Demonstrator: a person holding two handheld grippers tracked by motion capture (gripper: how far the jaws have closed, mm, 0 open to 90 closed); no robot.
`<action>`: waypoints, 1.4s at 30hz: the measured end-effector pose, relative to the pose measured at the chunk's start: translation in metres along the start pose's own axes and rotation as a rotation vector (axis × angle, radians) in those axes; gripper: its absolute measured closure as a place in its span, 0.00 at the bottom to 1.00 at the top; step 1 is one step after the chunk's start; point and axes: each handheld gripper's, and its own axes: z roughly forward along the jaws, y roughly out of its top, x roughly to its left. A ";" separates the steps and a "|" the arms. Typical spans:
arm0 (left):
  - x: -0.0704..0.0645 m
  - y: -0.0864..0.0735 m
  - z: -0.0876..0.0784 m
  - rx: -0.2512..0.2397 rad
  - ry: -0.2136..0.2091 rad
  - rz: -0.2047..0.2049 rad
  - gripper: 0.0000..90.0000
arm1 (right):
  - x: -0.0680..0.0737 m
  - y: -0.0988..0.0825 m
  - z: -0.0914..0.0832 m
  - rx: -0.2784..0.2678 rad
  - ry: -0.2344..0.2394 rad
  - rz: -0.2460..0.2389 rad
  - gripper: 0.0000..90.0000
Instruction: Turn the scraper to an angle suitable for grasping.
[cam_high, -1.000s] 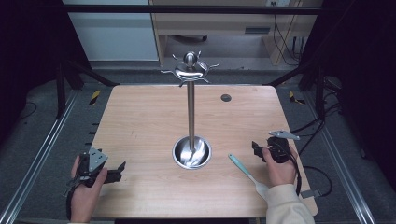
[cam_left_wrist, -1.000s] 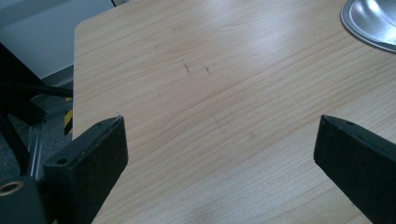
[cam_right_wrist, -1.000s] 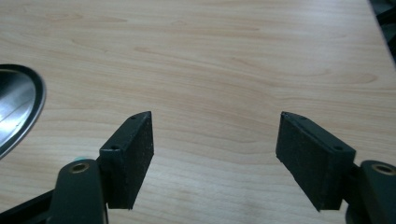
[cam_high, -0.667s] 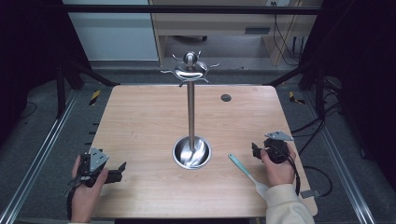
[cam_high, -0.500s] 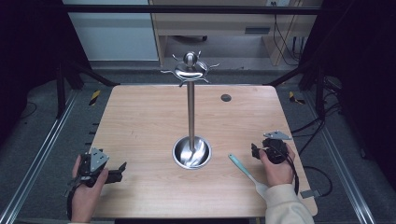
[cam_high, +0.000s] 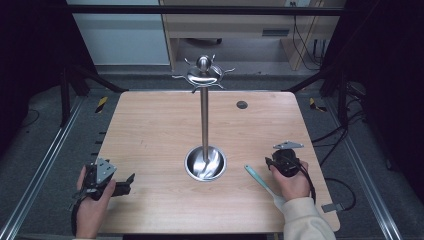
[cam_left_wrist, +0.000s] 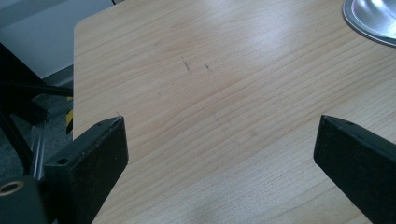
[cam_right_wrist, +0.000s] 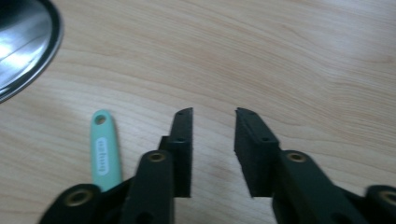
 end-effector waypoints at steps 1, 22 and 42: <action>0.000 0.000 0.000 0.000 0.000 0.001 0.03 | 0.003 0.000 0.000 0.000 0.015 -0.022 0.89; 0.000 0.001 0.001 0.003 0.000 0.008 0.03 | 0.034 0.001 0.017 0.106 0.120 -0.147 1.00; 0.001 0.000 -0.001 0.001 0.001 0.002 0.03 | 0.063 -0.005 0.009 0.143 0.258 -0.295 1.00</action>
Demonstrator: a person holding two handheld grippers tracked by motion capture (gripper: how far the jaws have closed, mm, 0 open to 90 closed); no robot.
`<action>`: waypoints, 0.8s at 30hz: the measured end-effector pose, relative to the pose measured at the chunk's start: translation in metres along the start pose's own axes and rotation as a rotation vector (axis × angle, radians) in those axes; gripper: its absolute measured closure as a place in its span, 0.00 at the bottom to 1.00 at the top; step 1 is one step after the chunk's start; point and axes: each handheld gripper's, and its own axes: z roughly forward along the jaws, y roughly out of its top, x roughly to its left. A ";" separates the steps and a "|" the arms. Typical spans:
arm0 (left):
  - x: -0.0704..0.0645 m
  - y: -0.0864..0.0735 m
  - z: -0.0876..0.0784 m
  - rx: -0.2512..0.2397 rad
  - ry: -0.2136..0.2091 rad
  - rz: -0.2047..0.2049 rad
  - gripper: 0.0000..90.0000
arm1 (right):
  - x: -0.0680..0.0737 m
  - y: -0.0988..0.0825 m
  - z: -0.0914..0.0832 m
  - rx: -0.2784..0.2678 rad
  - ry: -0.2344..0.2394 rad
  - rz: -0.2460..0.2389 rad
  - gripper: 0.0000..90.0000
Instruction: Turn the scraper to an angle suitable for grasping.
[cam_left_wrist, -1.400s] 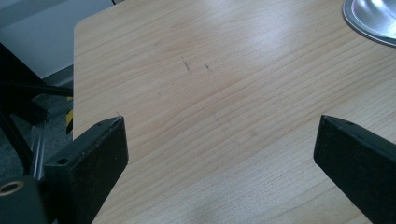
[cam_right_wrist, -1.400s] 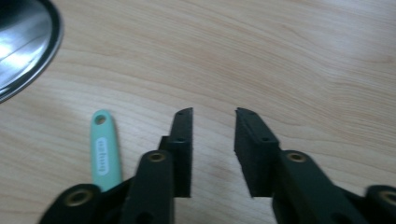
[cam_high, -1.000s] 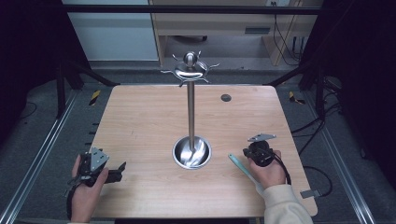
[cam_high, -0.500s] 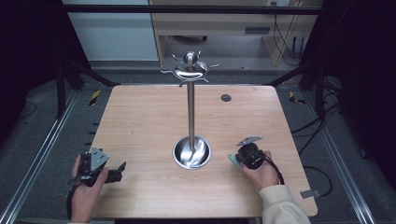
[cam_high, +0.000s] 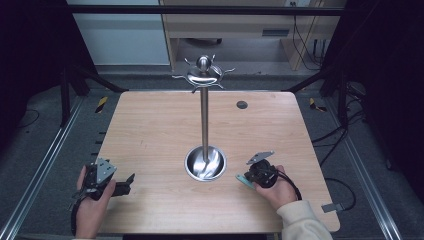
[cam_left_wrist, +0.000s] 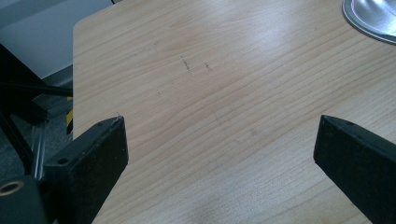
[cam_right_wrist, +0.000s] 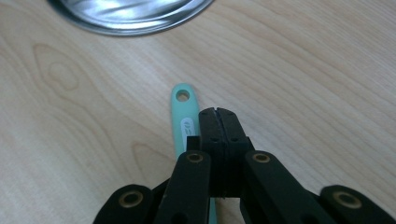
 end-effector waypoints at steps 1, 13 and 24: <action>0.001 0.000 0.000 -0.001 0.002 -0.002 0.03 | 0.005 -0.001 -0.001 0.003 0.011 -0.008 1.00; 0.003 -0.001 0.000 0.006 0.011 -0.004 0.03 | 0.013 0.015 -0.030 -0.009 -0.013 -0.098 0.96; 0.006 -0.001 -0.001 -0.004 0.011 -0.014 0.03 | 0.012 0.031 -0.030 0.185 0.029 -0.174 0.84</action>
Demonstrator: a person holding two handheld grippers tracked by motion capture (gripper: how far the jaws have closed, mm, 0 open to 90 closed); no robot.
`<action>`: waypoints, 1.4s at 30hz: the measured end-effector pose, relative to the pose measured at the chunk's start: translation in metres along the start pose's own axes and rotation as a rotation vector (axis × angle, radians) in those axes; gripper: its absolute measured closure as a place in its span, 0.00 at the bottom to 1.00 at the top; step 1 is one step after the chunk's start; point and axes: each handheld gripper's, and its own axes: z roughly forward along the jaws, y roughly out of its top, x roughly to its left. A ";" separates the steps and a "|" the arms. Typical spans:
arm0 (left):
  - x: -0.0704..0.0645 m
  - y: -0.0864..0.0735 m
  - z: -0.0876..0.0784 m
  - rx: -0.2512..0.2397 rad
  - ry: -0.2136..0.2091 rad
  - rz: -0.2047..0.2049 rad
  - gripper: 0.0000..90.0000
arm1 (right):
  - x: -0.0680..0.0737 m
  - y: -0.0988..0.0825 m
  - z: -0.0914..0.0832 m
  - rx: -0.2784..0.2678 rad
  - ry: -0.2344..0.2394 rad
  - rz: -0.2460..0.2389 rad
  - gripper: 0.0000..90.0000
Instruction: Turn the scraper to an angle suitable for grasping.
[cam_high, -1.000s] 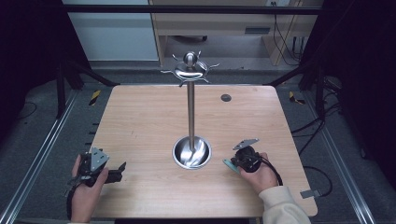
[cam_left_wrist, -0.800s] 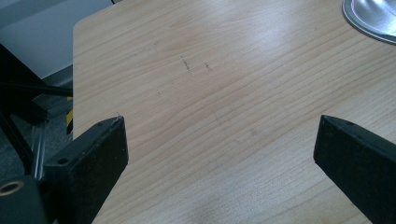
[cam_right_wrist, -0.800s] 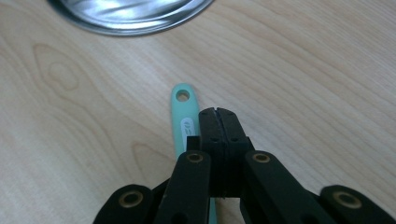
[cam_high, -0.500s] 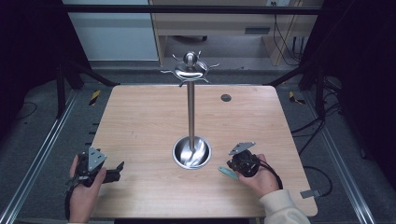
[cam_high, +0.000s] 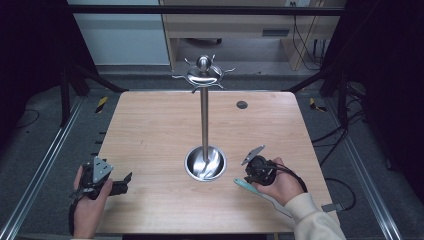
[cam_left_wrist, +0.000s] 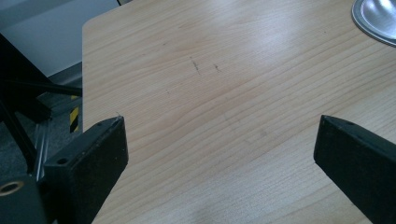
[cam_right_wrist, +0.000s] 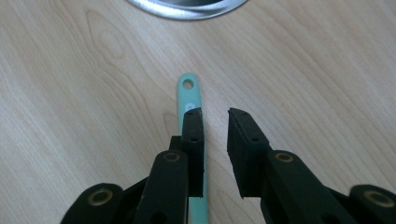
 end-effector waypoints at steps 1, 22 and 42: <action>0.000 0.000 0.000 0.000 0.000 0.000 0.03 | 0.000 0.000 0.000 0.000 0.000 0.000 0.84; 0.000 0.000 0.000 0.005 -0.004 -0.002 0.03 | -0.001 0.012 0.031 0.166 0.068 -0.030 0.73; -0.001 0.000 0.001 0.009 -0.009 0.003 0.03 | -0.002 0.013 0.036 0.187 0.083 -0.020 0.78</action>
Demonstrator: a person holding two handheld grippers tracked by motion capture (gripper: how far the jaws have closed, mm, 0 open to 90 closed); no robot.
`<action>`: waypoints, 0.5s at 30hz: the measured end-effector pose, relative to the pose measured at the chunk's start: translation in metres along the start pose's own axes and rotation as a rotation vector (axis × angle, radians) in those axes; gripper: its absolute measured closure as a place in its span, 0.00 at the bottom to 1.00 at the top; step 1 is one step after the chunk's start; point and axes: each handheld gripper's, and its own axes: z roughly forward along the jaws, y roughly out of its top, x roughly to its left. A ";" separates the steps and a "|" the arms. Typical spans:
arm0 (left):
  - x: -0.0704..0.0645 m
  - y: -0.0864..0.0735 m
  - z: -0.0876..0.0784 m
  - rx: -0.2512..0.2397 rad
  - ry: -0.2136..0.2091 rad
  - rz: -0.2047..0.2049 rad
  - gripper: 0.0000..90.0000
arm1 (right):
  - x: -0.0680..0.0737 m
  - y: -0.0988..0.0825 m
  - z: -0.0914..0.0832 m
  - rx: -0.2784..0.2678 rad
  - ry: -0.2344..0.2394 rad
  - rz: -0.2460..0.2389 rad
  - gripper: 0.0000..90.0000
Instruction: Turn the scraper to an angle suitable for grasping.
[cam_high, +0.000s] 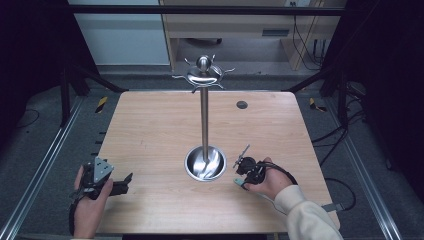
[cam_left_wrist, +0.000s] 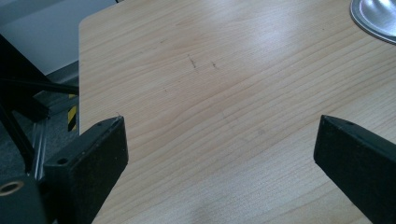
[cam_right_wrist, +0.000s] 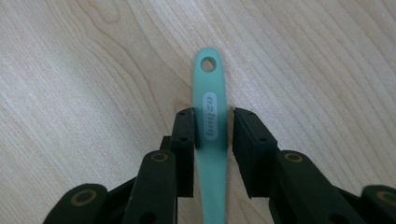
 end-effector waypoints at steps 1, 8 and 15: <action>0.000 0.000 0.000 0.001 0.000 0.000 0.03 | 0.000 0.000 0.000 0.004 0.002 0.000 0.78; -0.001 0.000 0.000 0.002 -0.001 0.002 0.03 | 0.000 0.001 0.002 0.011 0.006 -0.006 0.81; -0.001 0.000 0.001 0.002 -0.001 0.001 0.03 | -0.002 -0.001 -0.002 -0.004 0.004 -0.013 0.82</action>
